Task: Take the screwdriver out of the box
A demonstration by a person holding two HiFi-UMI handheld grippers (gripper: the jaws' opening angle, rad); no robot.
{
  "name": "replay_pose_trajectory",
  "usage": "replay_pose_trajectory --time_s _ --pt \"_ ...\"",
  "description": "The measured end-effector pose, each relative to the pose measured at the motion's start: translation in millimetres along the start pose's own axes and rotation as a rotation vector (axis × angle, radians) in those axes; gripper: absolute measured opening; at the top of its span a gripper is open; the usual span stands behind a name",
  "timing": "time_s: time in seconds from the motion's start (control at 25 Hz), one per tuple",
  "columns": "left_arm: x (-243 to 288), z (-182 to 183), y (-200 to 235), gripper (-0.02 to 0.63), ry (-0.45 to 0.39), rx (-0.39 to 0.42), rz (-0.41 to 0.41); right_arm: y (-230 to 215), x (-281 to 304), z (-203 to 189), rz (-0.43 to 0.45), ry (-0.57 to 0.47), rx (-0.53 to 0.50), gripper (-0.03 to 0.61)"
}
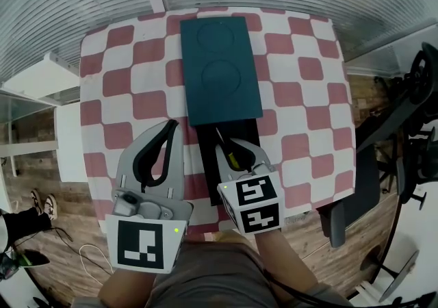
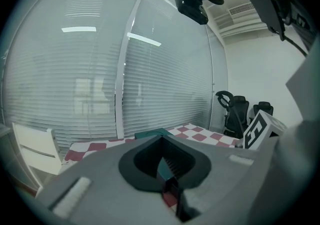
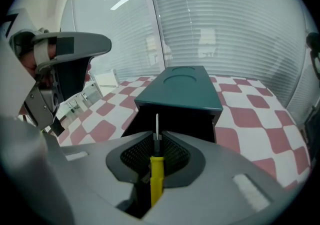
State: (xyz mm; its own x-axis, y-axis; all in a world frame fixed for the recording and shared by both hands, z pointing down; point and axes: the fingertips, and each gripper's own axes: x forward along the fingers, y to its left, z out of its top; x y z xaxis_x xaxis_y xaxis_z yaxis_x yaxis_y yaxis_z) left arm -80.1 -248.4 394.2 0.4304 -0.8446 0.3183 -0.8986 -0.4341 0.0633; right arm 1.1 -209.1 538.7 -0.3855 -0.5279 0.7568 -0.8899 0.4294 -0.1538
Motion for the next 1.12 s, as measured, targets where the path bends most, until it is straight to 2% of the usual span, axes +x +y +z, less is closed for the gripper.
replay_pose_trajectory --time_s 0.32,0.68,0.92,1.12 --pt "-18.7 20.4 -17.3 0.001 -0.064 0.037 0.015 8.4 -32.6 33.0 0.021 -0.177 -0.035 0.071" --pt "-47.5 78.9 -40.4 0.001 -0.207 0.104 0.015 20.3 -106.0 102.7 0.033 -0.396 -0.097 0.071" --pt "-61.3 117.1 -51.5 0.001 -0.3 0.137 0.01 21.2 -169.1 153.0 -0.004 -0.57 -0.142 0.071" --pt "-70.4 141.3 -62.2 0.001 -0.371 0.168 -0.005 16.6 -223.0 179.3 -0.061 -0.703 -0.166 0.071"
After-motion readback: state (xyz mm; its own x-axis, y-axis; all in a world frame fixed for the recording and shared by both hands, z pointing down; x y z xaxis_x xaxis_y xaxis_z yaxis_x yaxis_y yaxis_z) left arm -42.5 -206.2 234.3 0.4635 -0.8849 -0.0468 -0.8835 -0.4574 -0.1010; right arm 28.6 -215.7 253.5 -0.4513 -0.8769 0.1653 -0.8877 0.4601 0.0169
